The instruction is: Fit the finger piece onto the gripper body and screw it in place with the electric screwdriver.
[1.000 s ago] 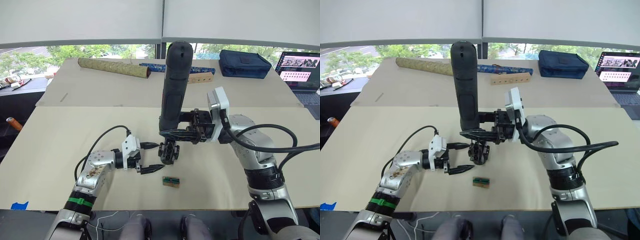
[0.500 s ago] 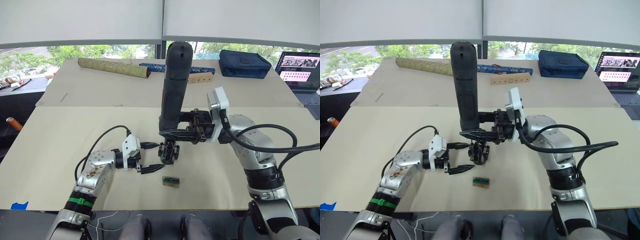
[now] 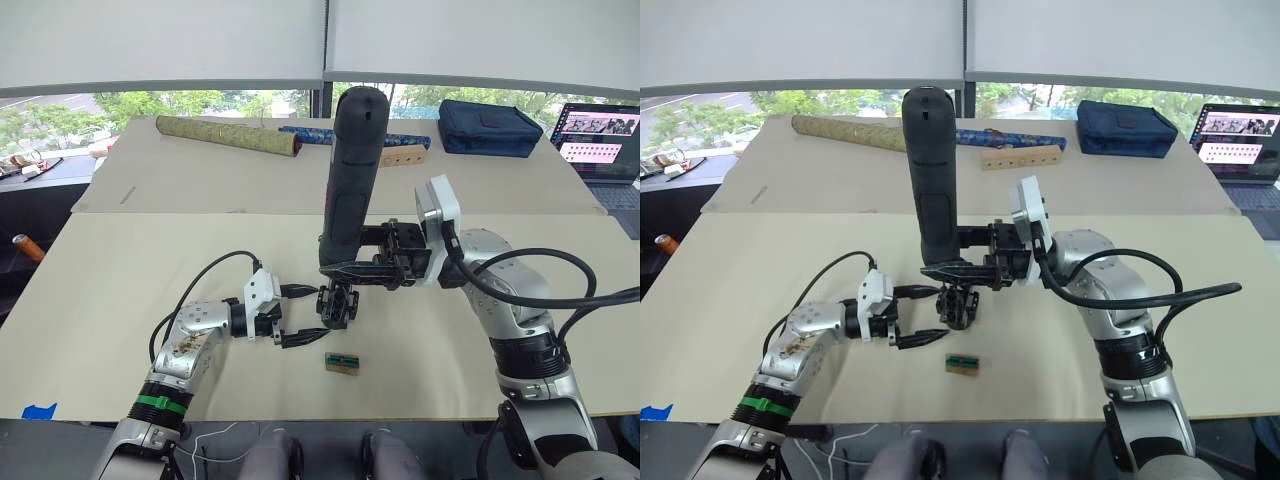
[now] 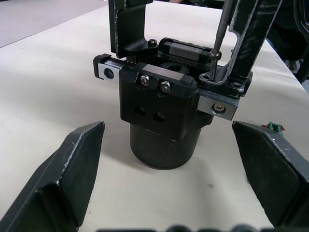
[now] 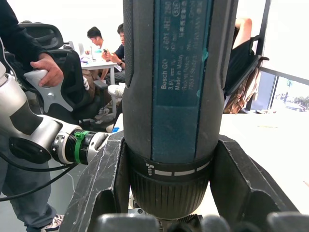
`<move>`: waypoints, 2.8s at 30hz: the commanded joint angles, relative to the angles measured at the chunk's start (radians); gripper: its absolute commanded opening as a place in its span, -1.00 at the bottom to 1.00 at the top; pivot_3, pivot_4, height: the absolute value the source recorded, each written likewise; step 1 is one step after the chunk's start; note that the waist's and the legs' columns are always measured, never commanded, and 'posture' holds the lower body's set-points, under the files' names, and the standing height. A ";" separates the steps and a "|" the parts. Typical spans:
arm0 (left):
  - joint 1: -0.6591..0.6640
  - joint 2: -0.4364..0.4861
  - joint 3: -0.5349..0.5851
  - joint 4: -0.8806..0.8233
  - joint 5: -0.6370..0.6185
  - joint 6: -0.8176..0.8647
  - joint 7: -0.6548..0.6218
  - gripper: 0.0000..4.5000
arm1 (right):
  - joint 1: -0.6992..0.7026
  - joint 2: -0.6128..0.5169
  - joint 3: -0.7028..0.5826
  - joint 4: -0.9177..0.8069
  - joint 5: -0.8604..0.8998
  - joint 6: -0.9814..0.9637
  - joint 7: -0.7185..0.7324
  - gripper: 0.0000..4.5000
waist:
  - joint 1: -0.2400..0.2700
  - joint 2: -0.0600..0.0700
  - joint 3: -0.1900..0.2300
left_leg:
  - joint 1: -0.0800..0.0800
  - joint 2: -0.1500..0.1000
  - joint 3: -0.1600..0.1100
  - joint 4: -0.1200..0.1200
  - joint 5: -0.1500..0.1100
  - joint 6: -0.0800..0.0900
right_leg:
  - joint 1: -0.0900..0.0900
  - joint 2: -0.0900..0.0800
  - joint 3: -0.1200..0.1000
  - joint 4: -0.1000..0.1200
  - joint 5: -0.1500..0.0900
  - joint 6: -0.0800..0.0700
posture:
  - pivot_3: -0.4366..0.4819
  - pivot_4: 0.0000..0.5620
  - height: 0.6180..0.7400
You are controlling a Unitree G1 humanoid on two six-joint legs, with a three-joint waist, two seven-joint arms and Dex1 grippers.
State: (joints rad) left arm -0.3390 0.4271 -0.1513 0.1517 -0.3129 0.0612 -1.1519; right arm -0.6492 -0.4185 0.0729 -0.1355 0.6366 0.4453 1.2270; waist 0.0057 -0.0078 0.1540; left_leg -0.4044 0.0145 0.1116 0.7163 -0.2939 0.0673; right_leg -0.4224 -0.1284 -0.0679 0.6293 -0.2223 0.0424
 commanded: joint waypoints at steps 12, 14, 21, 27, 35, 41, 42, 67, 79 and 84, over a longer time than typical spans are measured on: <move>-0.002 -0.008 0.002 -0.004 0.001 -0.029 -0.002 1.00 | -0.068 0.004 0.010 0.069 -0.013 -0.004 0.027 -0.16 | -0.002 0.000 0.000 | 0.000 0.000 0.000 0.000 0.000 0.000 | 0.000 0.000 0.000 0.000 0.000 0.000 | -0.05 -0.47 1.00; -0.003 -0.009 0.002 -0.004 0.001 -0.029 -0.001 1.00 | -0.073 0.003 0.010 0.069 -0.008 0.000 0.033 -0.16 | -0.003 0.000 0.000 | 0.000 0.000 0.000 0.000 0.000 0.000 | 0.000 0.000 0.000 0.000 0.000 0.000 | -0.05 -0.47 1.00; 0.002 -0.010 0.002 -0.011 0.000 -0.025 0.003 1.00 | -0.079 0.011 0.005 0.067 -0.012 -0.023 0.036 -0.16 | -0.004 0.000 0.000 | 0.000 0.000 0.000 0.000 0.000 0.000 | 0.000 0.000 0.000 0.000 0.000 0.000 | -0.05 -0.47 1.00; 0.008 -0.008 0.003 -0.019 -0.001 -0.022 0.005 1.00 | -0.069 0.006 -0.001 0.040 -0.001 -0.027 0.048 -0.16 | -0.005 0.000 0.000 | 0.000 0.000 0.000 0.000 0.000 0.000 | 0.000 0.000 0.000 0.000 0.000 0.000 | -0.05 -0.47 1.00; 0.011 -0.008 0.003 -0.021 -0.003 -0.020 0.005 1.00 | -0.059 0.005 -0.008 0.031 0.000 -0.041 0.063 -0.16 | -0.005 0.000 0.000 | 0.000 0.000 0.000 0.000 0.000 0.000 | 0.000 0.000 0.000 0.000 0.000 0.000 | -0.05 -0.47 1.00; 0.011 -0.009 0.003 -0.021 -0.004 -0.018 0.005 1.00 | -0.062 0.006 -0.008 0.038 -0.005 -0.049 0.066 -0.16 | -0.005 0.000 0.000 | 0.000 0.000 0.000 0.000 0.000 0.000 | 0.000 0.000 0.000 0.000 0.000 0.000 | -0.05 -0.47 1.00; 0.011 -0.008 0.003 -0.021 -0.004 -0.018 0.005 1.00 | -0.062 0.007 -0.008 0.039 -0.006 -0.052 0.066 -0.16 | -0.005 0.000 0.000 | 0.000 0.000 0.000 0.000 0.000 0.000 | 0.000 0.000 0.000 0.000 0.000 0.000 | -0.05 -0.47 1.00; 0.024 -0.014 0.000 -0.037 -0.005 -0.011 0.013 1.00 | -0.061 -0.001 0.011 0.040 -0.016 -0.026 0.058 -0.16 | -0.005 0.000 0.000 | 0.000 0.000 0.000 0.000 0.000 0.000 | 0.000 0.000 0.000 0.000 0.000 0.000 | -0.05 -0.47 1.00; 0.025 -0.016 0.000 -0.038 -0.005 -0.010 0.019 1.00 | -0.072 0.002 0.033 0.084 -0.031 -0.016 0.045 -0.16 | -0.006 0.000 0.000 | 0.000 0.000 0.000 0.000 0.000 0.000 | 0.000 0.000 0.000 0.000 0.000 0.000 | -0.05 -0.47 1.00; 0.025 -0.017 -0.002 -0.037 -0.005 -0.010 0.020 1.00 | -0.075 0.005 0.036 0.090 -0.025 -0.012 0.042 -0.16 | -0.007 0.000 0.000 | 0.001 0.000 0.000 0.000 0.000 0.000 | 0.000 0.000 0.000 0.000 0.000 0.000 | -0.05 -0.47 1.00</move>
State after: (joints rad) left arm -0.3150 0.4145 -0.1521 0.1504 -0.3129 0.0624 -1.1305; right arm -0.7161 -0.4136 0.1059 -0.0465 0.6115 0.4207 1.2718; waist -0.0016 -0.0077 0.1539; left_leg -0.4038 0.0148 0.1114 0.7163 -0.2939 0.0672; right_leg -0.4222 -0.1285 -0.0678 0.6292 -0.2222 0.0423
